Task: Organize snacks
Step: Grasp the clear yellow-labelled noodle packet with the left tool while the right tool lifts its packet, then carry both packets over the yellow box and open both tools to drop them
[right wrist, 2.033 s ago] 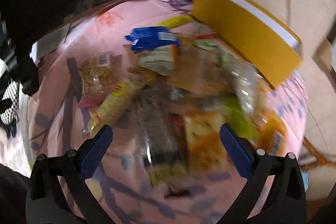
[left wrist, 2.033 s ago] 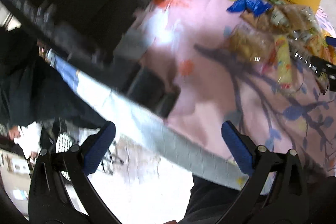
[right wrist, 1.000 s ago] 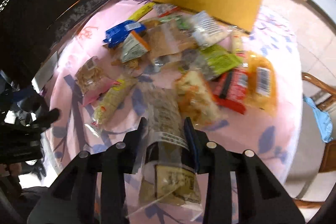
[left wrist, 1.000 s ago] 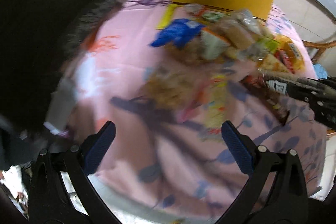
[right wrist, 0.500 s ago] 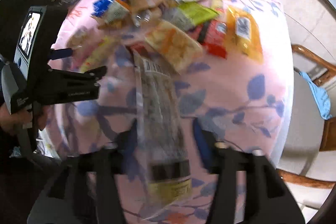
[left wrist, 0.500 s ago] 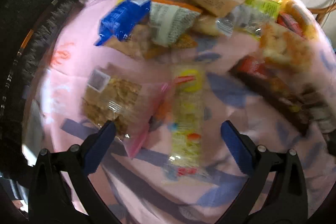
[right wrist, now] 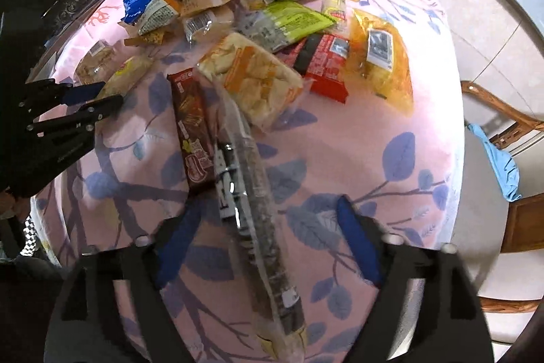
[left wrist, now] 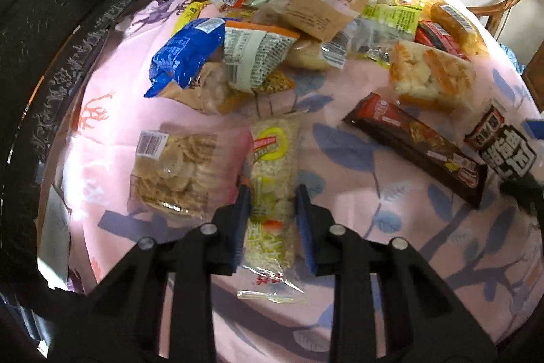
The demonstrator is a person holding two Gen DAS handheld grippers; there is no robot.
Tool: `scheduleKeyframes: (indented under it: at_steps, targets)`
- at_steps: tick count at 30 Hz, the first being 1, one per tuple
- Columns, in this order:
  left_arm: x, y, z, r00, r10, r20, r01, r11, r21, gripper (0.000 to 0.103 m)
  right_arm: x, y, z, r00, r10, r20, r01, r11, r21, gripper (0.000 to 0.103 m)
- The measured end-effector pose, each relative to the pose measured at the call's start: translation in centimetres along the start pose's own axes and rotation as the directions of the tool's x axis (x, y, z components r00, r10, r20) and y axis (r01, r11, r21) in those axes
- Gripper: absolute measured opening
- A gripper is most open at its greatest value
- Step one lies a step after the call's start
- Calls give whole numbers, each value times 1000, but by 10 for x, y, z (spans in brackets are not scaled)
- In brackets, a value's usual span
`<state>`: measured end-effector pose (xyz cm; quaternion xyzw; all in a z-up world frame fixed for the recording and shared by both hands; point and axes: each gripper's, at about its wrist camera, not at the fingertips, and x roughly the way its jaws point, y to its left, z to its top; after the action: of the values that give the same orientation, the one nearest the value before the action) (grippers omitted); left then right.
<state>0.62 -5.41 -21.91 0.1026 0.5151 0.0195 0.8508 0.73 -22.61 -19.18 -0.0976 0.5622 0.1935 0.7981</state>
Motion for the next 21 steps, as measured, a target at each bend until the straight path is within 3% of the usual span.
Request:
scheduleKeyframes:
  at_steps: [5,13,21]
  targets:
    - [-8,17,1,999,-54,-5,54,995,-82,27,-8,3,4,1000,-11,-19,12,999,42,30]
    - [-46,42,7,996,-74,45,79,989,-123,27,-68,4,17,992,-3,123,-9,995,100,27]
    - [-90,57,24,989,-57,135,73,990,-121,26,-96,-2,33,981,-14,193,-13,990,139,27]
